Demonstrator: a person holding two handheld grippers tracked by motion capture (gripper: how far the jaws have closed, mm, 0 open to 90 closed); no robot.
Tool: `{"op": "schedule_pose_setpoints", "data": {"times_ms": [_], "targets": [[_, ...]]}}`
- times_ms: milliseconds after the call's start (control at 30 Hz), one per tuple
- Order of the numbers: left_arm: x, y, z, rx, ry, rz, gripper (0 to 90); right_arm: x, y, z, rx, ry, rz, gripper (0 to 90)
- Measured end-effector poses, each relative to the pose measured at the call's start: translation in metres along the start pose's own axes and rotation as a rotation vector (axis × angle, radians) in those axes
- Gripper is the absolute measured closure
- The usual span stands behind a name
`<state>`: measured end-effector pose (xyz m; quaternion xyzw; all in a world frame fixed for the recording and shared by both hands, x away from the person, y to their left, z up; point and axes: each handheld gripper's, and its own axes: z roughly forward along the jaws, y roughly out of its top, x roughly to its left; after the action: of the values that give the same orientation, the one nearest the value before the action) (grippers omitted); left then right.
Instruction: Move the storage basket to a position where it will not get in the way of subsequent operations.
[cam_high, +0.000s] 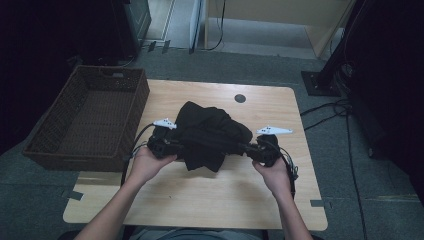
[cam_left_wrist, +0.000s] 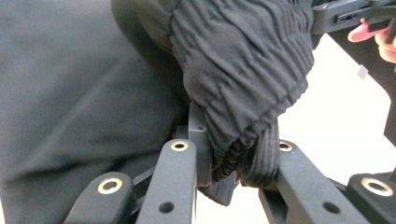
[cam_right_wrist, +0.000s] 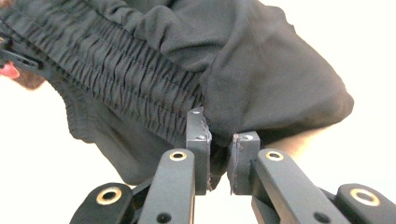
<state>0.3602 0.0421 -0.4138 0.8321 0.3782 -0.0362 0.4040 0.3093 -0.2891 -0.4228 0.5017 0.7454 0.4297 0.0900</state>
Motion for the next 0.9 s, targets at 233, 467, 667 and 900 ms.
{"op": "schedule_pose_setpoints", "data": {"times_ms": [233,467,667,900], "targets": [[0.024,0.060,-0.004,-0.026,0.049,-0.017,79.1,-0.008,0.051,-0.009,-0.015,-0.028,-0.009,81.5],[0.056,0.072,0.030,0.027,0.140,0.010,79.0,-0.041,0.079,0.026,0.035,-0.070,0.016,80.6],[0.081,0.067,0.056,0.002,0.199,0.001,71.5,-0.061,0.076,0.065,0.076,-0.099,0.032,71.6],[0.078,0.058,0.051,-0.016,0.180,-0.016,48.4,-0.071,0.074,0.075,0.038,-0.132,-0.001,52.6]]}}
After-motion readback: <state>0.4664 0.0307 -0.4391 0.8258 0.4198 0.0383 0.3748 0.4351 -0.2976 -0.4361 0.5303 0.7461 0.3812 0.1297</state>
